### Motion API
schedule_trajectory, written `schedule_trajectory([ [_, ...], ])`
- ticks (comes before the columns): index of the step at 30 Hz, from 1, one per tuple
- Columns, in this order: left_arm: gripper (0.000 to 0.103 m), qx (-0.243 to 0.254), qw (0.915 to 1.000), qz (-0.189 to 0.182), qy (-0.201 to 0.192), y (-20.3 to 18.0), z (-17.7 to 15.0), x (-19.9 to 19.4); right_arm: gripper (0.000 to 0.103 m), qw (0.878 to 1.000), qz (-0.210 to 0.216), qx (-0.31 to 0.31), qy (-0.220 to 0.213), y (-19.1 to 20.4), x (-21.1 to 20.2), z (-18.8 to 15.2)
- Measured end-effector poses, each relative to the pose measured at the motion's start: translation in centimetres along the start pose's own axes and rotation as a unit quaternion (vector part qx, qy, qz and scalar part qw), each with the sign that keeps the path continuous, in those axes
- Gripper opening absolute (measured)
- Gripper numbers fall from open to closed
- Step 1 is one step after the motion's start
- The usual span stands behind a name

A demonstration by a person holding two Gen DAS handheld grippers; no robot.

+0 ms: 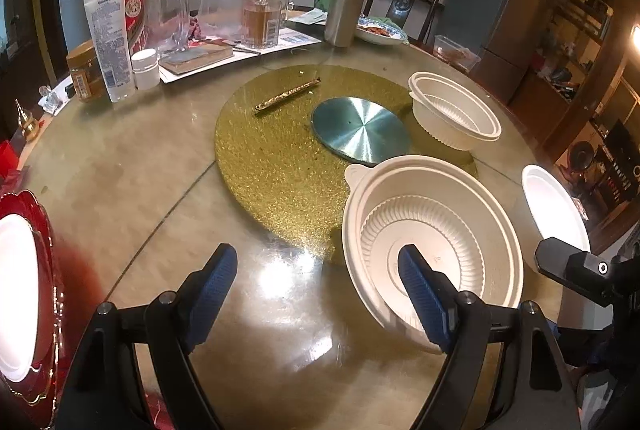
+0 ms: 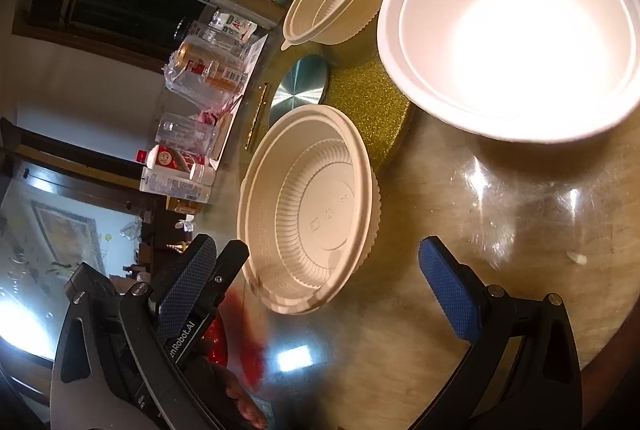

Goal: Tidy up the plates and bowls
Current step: 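Move both open tools to the large beige ridged bowl on the table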

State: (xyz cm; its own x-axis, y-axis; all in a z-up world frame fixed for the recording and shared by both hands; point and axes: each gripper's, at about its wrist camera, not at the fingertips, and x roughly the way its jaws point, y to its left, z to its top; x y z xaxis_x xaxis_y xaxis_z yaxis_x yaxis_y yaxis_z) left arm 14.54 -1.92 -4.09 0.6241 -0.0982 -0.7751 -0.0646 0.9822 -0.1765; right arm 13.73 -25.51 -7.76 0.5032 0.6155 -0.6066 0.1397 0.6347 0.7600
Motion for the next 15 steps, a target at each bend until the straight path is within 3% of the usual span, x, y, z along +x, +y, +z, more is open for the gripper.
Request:
schedule_trajectory([
  [6, 0.083, -0.008, 0.9999, -0.008, -0.001, 0.0, 0.0, 0.6, 0.100, 1.000, 0.005, -0.008, -0.011, 0.3, 0.3, 0.2],
  [9, 0.083, -0.014, 0.9998, -0.017, -0.002, 0.0, 0.0, 0.8, 0.091, 1.000, 0.002, -0.011, -0.015, 0.3, 0.7, 0.3],
  [11, 0.083, -0.011, 0.9999, -0.013, -0.001, -0.1, 0.0, 1.1, 0.068, 1.000, -0.003, -0.013, -0.012, 0.2, 1.1, 0.3],
  [13, 0.083, -0.009, 0.9999, -0.013, 0.003, -0.1, -0.1, 1.4, 0.060, 1.000, -0.012, -0.013, -0.013, 0.1, 1.5, 0.4],
  [15, 0.082, -0.010, 0.9999, -0.009, 0.003, 0.0, -0.1, 1.8, 0.058, 1.000, -0.012, -0.012, -0.015, -0.2, 1.6, 0.5],
])
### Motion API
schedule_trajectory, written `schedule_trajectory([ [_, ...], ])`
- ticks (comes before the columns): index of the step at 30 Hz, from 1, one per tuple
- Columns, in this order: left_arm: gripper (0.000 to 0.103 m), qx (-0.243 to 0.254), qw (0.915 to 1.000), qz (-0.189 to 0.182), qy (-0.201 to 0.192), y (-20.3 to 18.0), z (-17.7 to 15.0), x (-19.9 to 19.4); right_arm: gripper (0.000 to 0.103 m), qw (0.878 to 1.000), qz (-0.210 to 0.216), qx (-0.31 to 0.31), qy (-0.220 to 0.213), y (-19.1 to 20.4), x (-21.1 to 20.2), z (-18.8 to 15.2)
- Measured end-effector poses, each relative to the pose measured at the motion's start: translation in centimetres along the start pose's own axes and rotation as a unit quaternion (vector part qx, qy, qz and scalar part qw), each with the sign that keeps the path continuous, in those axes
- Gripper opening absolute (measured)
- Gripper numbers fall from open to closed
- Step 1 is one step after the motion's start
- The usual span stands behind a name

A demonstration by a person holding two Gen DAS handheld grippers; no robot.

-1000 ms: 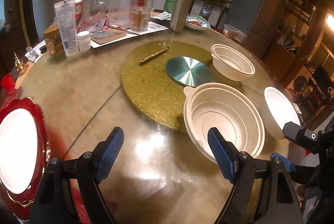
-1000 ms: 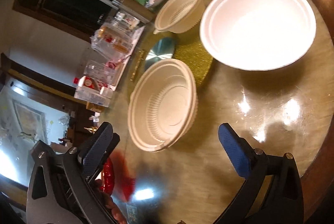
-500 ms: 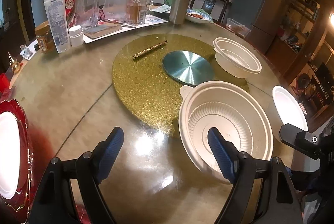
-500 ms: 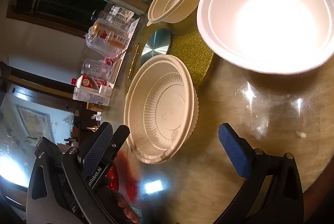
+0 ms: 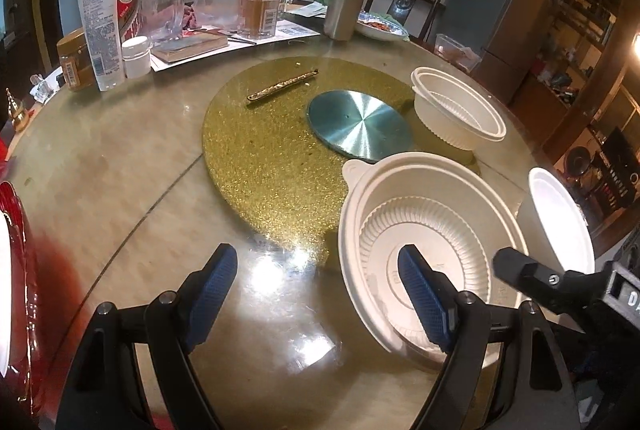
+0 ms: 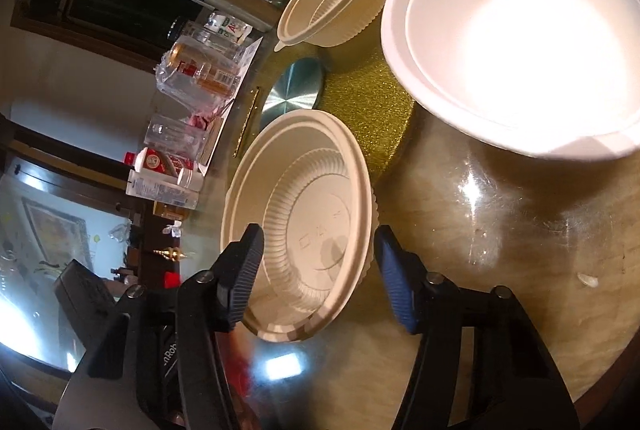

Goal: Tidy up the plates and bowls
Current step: 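Move both open tools to the large beige ridged bowl on the table, then close both tools on the beige bowl rim, then lift the beige bowl with both tools and carry it over the red plates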

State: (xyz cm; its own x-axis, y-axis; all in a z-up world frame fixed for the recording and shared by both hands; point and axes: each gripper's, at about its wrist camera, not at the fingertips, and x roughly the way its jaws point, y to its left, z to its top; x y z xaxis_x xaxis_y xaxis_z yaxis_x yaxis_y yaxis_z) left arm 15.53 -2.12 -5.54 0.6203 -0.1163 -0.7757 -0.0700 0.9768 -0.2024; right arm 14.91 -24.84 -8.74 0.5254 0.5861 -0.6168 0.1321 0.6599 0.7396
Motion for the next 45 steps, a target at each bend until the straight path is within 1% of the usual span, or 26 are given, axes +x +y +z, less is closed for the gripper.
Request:
schedule_trajectory([
  [2, 0.081, -0.002, 1.0000, 0.002, 0.004, 0.1, -0.1, 0.3, 0.058, 1.000, -0.003, -0.003, -0.008, 0.0, -0.2, 0.1],
  [3, 0.078, -0.002, 1.0000, 0.002, 0.006, 0.1, -0.1, 0.4, 0.055, 1.000, -0.007, -0.008, -0.011, 0.0, -0.3, 0.1],
  [4, 0.074, 0.000, 1.0000, 0.005, 0.008, 0.1, -0.1, 0.6, 0.045, 1.000, -0.011, -0.012, -0.013, 0.1, -0.2, 0.1],
  [5, 0.061, 0.003, 0.9999, 0.008, 0.010, 0.1, -0.2, 0.7, 0.035, 1.000, -0.017, -0.015, -0.012, 0.1, -0.1, 0.0],
  [6, 0.051, 0.007, 0.9998, 0.014, 0.014, 0.0, -0.2, 0.9, 0.032, 1.000, -0.022, -0.016, -0.009, 0.0, 0.2, 0.0],
  [7, 0.050, 0.011, 0.9997, 0.017, 0.014, 0.0, -0.3, 1.0, 0.027, 1.000, -0.027, -0.015, -0.005, -0.1, 0.5, 0.0],
  [9, 0.039, 0.016, 0.9997, 0.015, 0.010, -0.1, -0.4, 0.9, 0.026, 1.000, -0.024, -0.010, 0.001, -0.4, 0.7, 0.0],
  [10, 0.037, 0.018, 0.9997, 0.014, 0.009, -0.1, -0.4, 0.8, 0.026, 1.000, -0.023, -0.012, 0.002, -0.4, 0.8, 0.0],
  [12, 0.024, 0.024, 0.9996, 0.016, 0.004, -0.2, -0.5, 0.6, 0.026, 0.999, -0.025, -0.019, 0.002, -0.2, 0.9, -0.1],
  [15, 0.018, 0.028, 0.9995, 0.016, 0.001, -0.3, -0.5, 0.6, 0.026, 0.999, -0.023, -0.025, 0.003, 0.0, 1.0, -0.2],
  [21, 0.018, 0.035, 0.9992, 0.017, -0.004, -0.5, -0.6, 0.4, 0.024, 0.999, -0.022, -0.031, 0.002, 0.3, 1.2, -0.3],
  [23, 0.017, 0.031, 0.9994, 0.014, -0.002, -0.3, -0.5, 0.4, 0.024, 0.999, -0.023, -0.032, 0.001, 0.3, 1.2, -0.3],
  [25, 0.013, 0.022, 0.9997, 0.004, 0.004, 0.0, -0.4, 0.5, 0.023, 0.999, -0.024, -0.031, 0.001, 0.4, 1.2, -0.3],
  [26, 0.012, 0.016, 0.9999, -0.002, 0.006, 0.3, -0.3, 0.6, 0.020, 0.999, -0.026, -0.031, 0.002, 0.3, 1.2, -0.2],
  [30, 0.012, 0.009, 0.9999, -0.007, 0.006, 0.4, -0.3, 0.6, 0.018, 0.999, -0.024, -0.031, 0.003, 0.3, 1.2, -0.3],
  [35, 0.011, 0.002, 0.9999, -0.014, 0.001, 0.6, -0.2, 0.3, 0.017, 0.999, -0.029, -0.040, 0.006, 0.4, 1.2, -0.4],
  [39, 0.010, 0.010, 0.9998, -0.013, -0.013, 0.2, -0.3, -0.2, 0.015, 0.998, -0.035, -0.045, 0.005, 0.4, 1.1, -0.4],
  [45, 0.010, 0.013, 0.9996, -0.013, -0.020, 0.0, -0.3, -0.4, 0.013, 0.998, -0.043, -0.055, -0.002, 0.7, 0.9, -0.4],
])
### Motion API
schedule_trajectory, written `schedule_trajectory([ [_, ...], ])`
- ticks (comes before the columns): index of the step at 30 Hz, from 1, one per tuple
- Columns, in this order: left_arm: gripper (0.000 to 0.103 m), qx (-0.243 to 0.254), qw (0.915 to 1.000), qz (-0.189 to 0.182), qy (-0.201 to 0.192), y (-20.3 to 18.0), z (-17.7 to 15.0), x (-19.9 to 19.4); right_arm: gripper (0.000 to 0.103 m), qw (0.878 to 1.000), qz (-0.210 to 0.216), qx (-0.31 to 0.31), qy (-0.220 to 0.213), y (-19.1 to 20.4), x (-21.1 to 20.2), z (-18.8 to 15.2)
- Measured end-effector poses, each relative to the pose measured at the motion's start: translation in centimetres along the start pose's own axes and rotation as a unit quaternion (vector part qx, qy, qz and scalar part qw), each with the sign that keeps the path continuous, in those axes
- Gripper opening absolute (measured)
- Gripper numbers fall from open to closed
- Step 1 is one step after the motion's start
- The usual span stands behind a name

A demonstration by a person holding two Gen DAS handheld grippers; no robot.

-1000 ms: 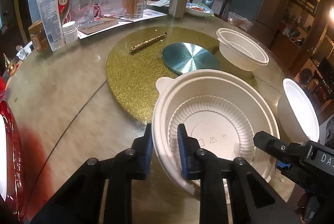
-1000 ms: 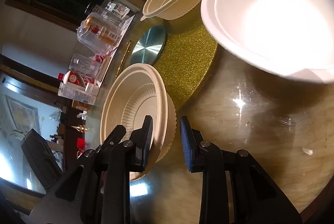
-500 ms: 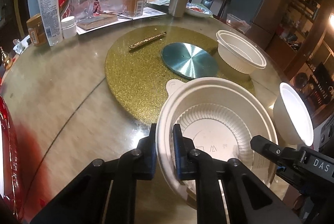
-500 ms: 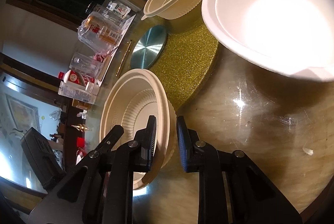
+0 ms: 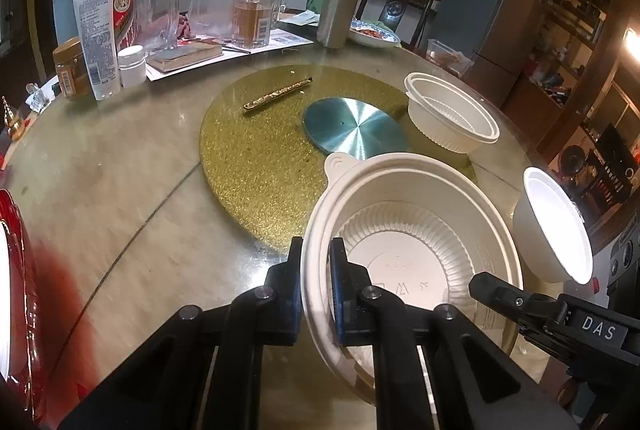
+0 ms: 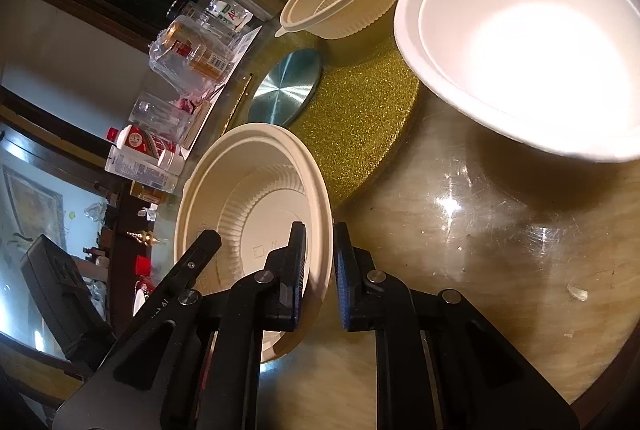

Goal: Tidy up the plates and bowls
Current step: 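Lift the beige bowl with both tools and carry it over the red plates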

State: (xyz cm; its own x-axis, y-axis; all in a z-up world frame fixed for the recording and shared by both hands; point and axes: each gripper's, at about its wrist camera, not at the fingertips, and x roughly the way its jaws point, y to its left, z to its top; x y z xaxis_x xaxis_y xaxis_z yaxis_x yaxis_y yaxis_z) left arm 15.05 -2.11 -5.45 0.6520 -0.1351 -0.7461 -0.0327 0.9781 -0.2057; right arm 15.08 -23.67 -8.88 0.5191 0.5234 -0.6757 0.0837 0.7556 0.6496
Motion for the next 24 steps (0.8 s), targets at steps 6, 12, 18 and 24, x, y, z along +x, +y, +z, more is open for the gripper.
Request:
schedule_trajectory([
  [6, 0.010, 0.001, 1.0000, 0.002, 0.002, -0.1, 0.0, 0.0, 0.013, 1.000, -0.001, 0.003, 0.000, -0.1, 0.0, 0.0],
  [12, 0.010, 0.005, 0.9999, 0.014, 0.004, -0.4, 0.1, -0.1, 0.013, 0.999, 0.017, 0.029, 0.016, -0.8, 0.2, 0.3],
  [18, 0.010, 0.014, 0.9997, 0.019, -0.007, -0.7, 0.4, -1.6, 0.012, 0.999, 0.022, 0.036, 0.016, -0.3, -0.6, 0.0],
  [24, 0.011, 0.017, 0.9992, 0.022, -0.030, -0.4, 0.6, -4.2, 0.012, 1.000, 0.022, 0.015, 0.001, 1.8, -2.4, -0.5],
])
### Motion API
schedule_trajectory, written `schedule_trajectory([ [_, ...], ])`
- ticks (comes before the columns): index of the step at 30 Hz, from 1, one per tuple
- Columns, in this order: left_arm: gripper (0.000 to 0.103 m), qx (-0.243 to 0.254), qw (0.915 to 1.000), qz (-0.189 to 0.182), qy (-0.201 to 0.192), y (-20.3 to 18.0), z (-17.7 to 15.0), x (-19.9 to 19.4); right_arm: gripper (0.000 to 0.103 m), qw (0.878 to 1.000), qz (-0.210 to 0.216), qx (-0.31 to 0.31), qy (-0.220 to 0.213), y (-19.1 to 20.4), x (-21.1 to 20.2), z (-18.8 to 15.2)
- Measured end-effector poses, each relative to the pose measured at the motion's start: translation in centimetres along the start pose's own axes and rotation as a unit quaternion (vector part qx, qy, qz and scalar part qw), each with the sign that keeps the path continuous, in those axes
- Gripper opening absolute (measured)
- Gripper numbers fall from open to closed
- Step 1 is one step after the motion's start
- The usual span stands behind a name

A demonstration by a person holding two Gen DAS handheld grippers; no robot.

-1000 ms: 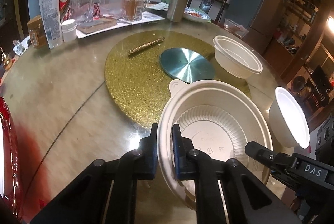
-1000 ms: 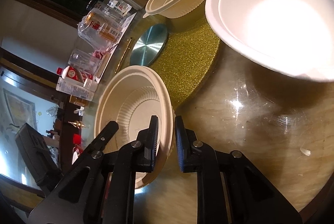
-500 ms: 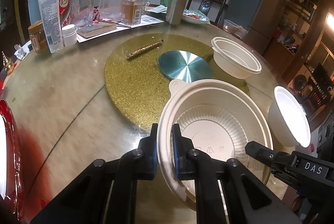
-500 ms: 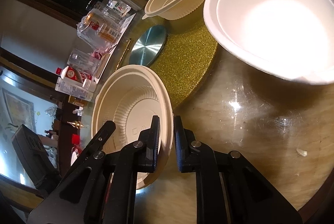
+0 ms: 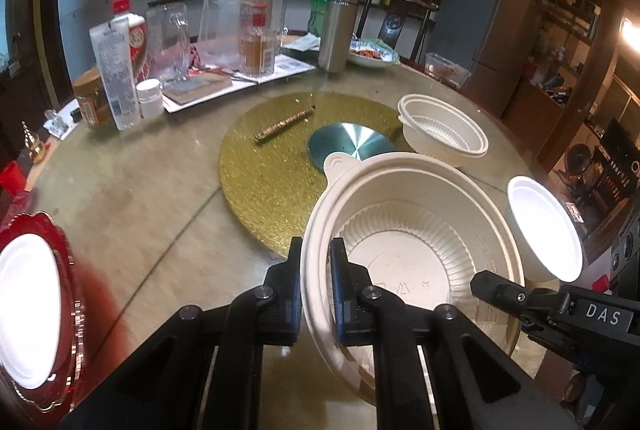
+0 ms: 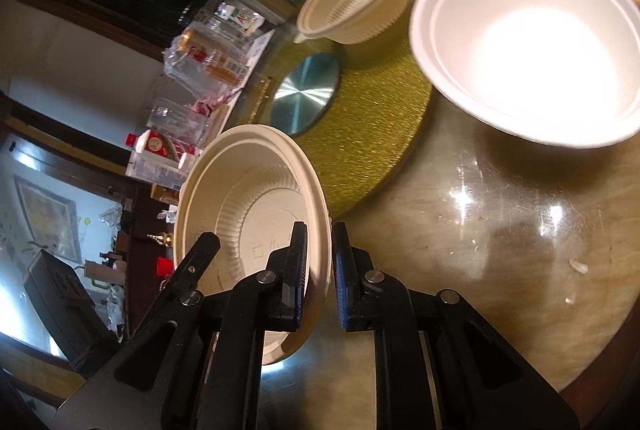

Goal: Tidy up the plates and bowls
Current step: 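Lift the beige bowl with both tools and carry it over the red plates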

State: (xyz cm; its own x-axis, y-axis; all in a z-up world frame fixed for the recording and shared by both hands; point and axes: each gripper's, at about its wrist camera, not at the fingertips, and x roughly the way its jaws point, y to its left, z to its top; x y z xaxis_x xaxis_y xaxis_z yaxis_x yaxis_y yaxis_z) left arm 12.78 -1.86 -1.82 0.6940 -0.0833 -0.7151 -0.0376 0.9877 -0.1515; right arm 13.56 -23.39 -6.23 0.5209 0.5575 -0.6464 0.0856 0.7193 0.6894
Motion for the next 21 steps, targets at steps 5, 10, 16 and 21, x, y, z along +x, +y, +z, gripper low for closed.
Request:
schedule_trajectory([
  [5, 0.011, -0.005, 0.9999, 0.007, -0.007, 0.8, 0.1, -1.2, 0.012, 1.000, 0.004, -0.013, -0.002, 1.4, -0.6, -0.6],
  [10, 0.011, -0.015, 0.9997, 0.015, -0.013, 2.1, -0.2, -2.6, 0.012, 1.000, 0.009, -0.026, 0.001, 2.9, -0.5, -1.4],
  [16, 0.011, -0.029, 0.9991, 0.023, -0.020, 3.9, -0.7, -3.8, 0.012, 0.999, 0.013, -0.044, 0.009, 4.8, 0.1, -2.4],
  [21, 0.011, -0.043, 0.9983, 0.029, -0.025, 5.7, -0.9, -4.8, 0.012, 0.998, 0.015, -0.061, 0.016, 6.6, 0.7, -3.3],
])
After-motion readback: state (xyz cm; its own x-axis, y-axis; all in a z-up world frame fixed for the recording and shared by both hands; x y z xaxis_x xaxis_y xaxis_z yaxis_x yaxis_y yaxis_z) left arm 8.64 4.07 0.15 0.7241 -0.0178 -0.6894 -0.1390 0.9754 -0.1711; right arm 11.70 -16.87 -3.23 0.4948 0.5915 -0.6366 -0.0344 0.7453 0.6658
